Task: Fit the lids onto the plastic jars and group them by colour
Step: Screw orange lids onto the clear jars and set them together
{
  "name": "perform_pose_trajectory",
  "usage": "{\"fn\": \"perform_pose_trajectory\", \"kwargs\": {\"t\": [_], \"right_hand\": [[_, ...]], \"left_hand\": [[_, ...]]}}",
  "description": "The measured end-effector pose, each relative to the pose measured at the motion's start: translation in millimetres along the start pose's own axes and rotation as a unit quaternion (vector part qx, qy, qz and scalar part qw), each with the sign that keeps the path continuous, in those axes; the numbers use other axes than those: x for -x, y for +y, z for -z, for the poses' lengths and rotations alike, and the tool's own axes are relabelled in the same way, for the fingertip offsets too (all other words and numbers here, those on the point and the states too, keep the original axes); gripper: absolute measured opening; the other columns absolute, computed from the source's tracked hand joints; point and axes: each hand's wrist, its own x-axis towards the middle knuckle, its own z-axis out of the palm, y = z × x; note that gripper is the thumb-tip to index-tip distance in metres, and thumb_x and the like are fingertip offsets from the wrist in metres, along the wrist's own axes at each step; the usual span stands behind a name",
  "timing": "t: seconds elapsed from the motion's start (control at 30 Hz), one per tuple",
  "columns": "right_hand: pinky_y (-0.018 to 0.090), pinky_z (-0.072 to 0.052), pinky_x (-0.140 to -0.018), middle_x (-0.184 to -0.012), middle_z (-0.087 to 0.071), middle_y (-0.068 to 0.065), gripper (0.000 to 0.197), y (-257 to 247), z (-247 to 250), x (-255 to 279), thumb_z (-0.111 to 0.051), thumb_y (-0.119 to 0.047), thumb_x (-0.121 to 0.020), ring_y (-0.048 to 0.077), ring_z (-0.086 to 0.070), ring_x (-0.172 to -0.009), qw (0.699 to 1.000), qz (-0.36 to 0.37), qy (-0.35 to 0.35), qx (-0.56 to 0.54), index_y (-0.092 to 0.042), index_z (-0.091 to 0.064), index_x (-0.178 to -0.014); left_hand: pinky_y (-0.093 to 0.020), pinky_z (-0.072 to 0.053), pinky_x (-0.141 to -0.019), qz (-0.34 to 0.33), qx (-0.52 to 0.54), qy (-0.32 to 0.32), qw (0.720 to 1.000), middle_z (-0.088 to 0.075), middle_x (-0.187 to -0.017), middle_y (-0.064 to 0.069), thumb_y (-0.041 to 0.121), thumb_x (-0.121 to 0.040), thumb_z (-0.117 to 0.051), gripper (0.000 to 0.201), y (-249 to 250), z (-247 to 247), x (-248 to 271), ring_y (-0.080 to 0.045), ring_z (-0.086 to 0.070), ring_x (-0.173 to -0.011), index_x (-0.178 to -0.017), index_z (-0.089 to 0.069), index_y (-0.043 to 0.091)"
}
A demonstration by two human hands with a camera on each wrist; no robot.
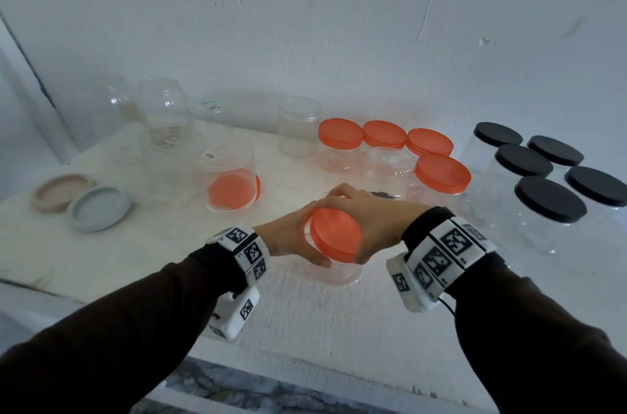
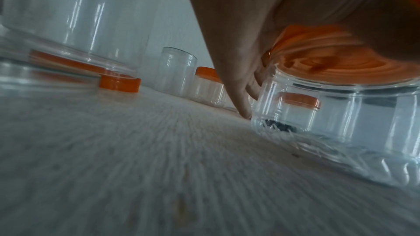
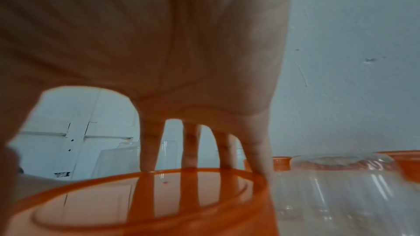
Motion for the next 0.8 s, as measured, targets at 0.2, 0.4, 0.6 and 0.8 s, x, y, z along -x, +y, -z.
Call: {"fn": "perform_pose_trajectory", "kwargs": {"t": [0.2,0.4,0.6,0.8], "right_hand": [[0.036,-0.043,-0.094,-0.136,-0.022,-0.010,0.099,1.8,-5.6,-1.1,-0.079,-0.020,-0.063,0.017,-0.031,-0.119,1.000,0.010,0.012,0.003,-0.045,-0.020,-0.138],[0.033,-0.043,-0.091,-0.132,-0.030,-0.008,0.093,0.4,-6.3,-1.4,-0.078,-0.039,-0.064,0.018,-0.039,-0.114,0.998,-0.003,0.042,0.035,-0.042,-0.023,-0.140],[0.032,-0.043,-0.080,-0.121,-0.044,0.004,0.095,-7.5,-11.7,-2.4,-0.059,-0.077,-0.062,0.026,-0.051,-0.104,0.987,-0.089,0.096,0.091,-0.025,-0.034,-0.137],[0.046,-0.038,-0.100,-0.147,-0.018,-0.005,0.093,-4.7,-4.1,1.1,-0.070,-0.058,-0.069,0.023,-0.027,-0.131,0.999,-0.043,0.007,0.028,-0.042,-0.015,-0.142]], "left_hand": [[-0.029,-0.035,-0.104,0.001,-0.004,0.004,1.000,-0.042,-0.133,0.010,0.040,-0.046,-0.084,0.107,0.5,-0.4,1.1,-0.009,-0.040,-0.123,-0.137,-0.029,0.030],[-0.030,-0.034,-0.105,-0.001,-0.011,0.010,1.000,-0.043,-0.133,0.007,0.015,-0.060,-0.086,0.101,-0.6,-0.3,0.7,-0.011,-0.041,-0.123,-0.140,-0.027,0.026],[-0.031,-0.038,-0.103,0.012,-0.015,0.009,1.000,-0.046,-0.131,0.004,0.025,-0.053,-0.089,0.105,-1.2,0.2,0.5,-0.015,-0.045,-0.121,-0.138,-0.028,0.023],[-0.029,-0.037,-0.101,0.010,-0.023,0.022,0.999,-0.045,-0.128,0.006,0.017,-0.059,-0.087,0.097,-2.2,-1.1,-0.2,-0.014,-0.044,-0.120,-0.136,-0.029,0.025]]}}
